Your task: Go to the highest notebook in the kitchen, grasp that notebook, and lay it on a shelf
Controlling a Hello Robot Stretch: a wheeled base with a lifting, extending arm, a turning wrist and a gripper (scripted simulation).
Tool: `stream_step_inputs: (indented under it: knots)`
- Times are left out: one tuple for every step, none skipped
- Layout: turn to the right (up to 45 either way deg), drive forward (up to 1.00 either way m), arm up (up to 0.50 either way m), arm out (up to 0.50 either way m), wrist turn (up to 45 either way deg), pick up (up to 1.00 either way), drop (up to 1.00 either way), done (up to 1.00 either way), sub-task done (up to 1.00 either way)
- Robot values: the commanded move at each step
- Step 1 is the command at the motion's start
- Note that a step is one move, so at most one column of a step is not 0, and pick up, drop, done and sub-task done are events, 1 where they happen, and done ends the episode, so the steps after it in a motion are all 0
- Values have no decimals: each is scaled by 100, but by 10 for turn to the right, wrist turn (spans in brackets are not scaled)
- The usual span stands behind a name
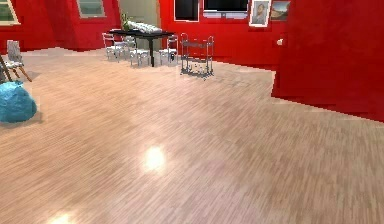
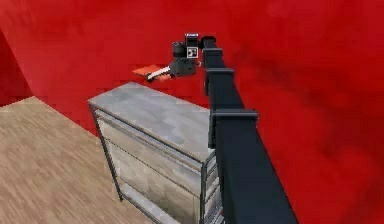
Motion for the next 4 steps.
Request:
stream_step_inputs:
  knots:
    - [0,0,-18,0,0,0,0,0,0]
    - [0,0,0,0,0,0,100,0,0]
    - [0,0,10,0,0,0,0,0,0]
    - [0,0,0,-8,0,0,0,0,0]
